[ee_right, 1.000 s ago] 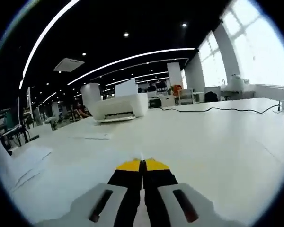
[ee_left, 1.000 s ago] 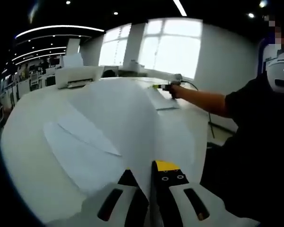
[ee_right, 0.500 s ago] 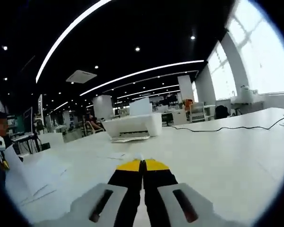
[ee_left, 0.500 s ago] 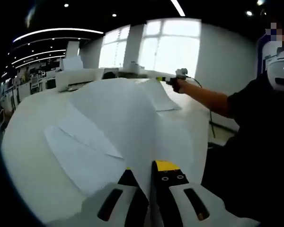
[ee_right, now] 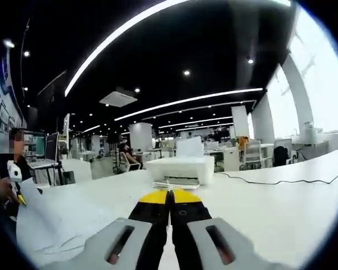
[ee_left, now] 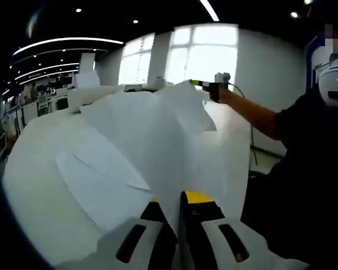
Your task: Organize the stack of printing papers by aligning and flattening the scattered papers on the table
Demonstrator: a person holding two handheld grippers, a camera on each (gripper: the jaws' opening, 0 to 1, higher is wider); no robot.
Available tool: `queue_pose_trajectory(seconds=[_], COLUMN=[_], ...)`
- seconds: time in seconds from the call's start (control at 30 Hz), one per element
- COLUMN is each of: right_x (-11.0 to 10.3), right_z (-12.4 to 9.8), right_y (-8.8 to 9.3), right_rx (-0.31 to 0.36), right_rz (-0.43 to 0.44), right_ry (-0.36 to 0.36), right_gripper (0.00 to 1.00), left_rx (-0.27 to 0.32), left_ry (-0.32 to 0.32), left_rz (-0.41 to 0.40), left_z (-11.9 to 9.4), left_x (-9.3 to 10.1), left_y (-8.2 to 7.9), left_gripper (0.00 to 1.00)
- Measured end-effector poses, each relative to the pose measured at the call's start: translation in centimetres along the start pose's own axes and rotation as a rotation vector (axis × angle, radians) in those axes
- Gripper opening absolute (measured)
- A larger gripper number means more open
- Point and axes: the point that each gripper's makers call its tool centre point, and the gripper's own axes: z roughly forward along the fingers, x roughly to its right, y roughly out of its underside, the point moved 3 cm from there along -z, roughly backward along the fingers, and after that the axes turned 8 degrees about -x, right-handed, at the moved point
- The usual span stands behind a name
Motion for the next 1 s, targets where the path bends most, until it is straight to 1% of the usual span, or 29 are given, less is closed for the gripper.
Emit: queue_pose_trajectory(seconds=[0.1,0.33,0.4,0.57,0.67,0.8,1.0], right_x=[-0.7,-1.5,-2.1,-2.6,-3.1,-3.1,-5.1], right_z=[-0.2,-0.8,-1.1,-1.8,-2.4,-3.2,-4.3], right_y=[-0.8,-2.2,-2.6,-3.7,-4.7,-5.8,-7.4], right_rx=[0.008,0.013,0.012,0.017,0.022,0.033,0.045], right_rz=[-0.022,-0.051,-0.057,-0.068,-0.080,-0.081,-0.082], right_ry=[-0.017,-0.041,-0.045,-0.047,-0.055,-0.066,-0.119], right_gripper=[0.00,0.00,0.00,0.00,0.00,0.00,0.00], left_rx=[0.008,0.025,0.030,0.038,0.040,0.042,0.054], left_ry=[0.001,0.008,0.010,0.015,0.019,0.021,0.017], left_rz=[0.004,0.025,0.029,0.038,0.045,0.048,0.059], left_z=[0.0,-0.1,-0.2,-0.2,-0.3,-0.4,-0.7], left_x=[0.1,0.2,0.1,0.3,0.1,-0.3,-0.9], left_y=[-0.1,-0.2,-0.3,-0.4,-0.4,-0.4,-0.4], left_gripper=[0.06,0.06,0.06,0.06,0.06,0.06,0.06])
